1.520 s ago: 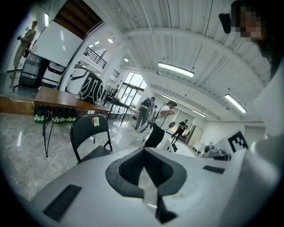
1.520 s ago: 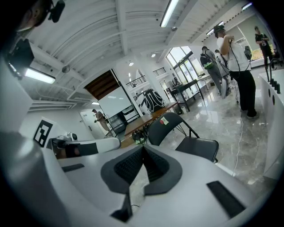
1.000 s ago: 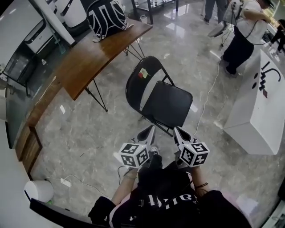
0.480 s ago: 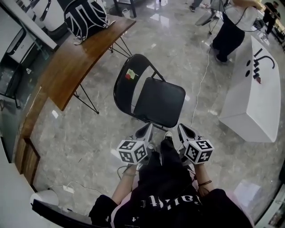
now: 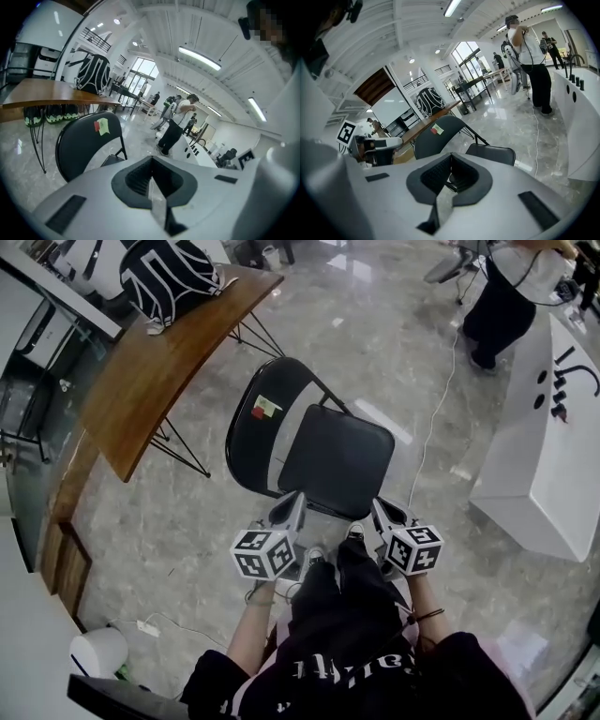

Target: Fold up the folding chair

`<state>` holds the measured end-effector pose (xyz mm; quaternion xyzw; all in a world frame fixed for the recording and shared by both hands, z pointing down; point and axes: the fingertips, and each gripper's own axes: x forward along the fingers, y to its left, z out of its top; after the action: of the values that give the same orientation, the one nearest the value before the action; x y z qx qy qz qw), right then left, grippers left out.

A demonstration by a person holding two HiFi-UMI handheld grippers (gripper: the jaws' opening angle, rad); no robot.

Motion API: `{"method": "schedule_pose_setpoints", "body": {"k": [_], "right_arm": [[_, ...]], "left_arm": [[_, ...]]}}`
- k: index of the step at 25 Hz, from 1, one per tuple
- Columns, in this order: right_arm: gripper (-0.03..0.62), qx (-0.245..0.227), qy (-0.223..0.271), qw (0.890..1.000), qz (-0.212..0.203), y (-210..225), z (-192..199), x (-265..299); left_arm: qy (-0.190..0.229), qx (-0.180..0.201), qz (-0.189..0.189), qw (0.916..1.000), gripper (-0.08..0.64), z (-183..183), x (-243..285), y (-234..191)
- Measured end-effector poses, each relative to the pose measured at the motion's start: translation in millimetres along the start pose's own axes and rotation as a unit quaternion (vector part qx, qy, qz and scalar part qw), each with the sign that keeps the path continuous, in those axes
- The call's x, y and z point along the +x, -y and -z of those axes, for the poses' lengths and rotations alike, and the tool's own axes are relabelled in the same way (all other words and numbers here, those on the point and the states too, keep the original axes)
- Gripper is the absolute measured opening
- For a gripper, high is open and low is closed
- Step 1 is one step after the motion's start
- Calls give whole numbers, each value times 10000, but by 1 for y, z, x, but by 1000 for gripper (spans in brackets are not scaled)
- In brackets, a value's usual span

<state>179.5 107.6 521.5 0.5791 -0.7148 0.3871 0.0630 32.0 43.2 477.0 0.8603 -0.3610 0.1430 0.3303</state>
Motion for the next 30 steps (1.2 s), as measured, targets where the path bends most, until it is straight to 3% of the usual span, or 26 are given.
{"method": "schedule_pose_setpoints", "body": {"k": [7,12,15,18,21,25,28,30], "right_arm": [[12,-131,-491,9984,-243,43,5,38],[12,86,-650,9974,-285,55,11,59],[12,194,-747,9964,-355,59,18,69],[12,194,-907,9952,-308,67,30,76],[14,332,-982,9944,-219,77,43,84],[19,403,-1079,9930,-271,84,64,98],[134,420,-1224,9905,-464,84,80,113],[141,549,-1184,9904,-445,89,86,123]], "left_arm": [[600,65,-762,9953,3,-73,11,-70],[688,207,-995,9924,9,-105,15,-108],[646,319,-1119,9911,73,-120,22,-138],[504,395,-1221,9905,154,-132,31,-171],[188,629,-1270,9897,191,-138,46,-204],[-368,897,-971,9905,223,-134,74,-232],[-813,1227,-779,9860,225,-125,89,-244],[-1082,1385,-673,9821,225,-119,97,-250]]}}
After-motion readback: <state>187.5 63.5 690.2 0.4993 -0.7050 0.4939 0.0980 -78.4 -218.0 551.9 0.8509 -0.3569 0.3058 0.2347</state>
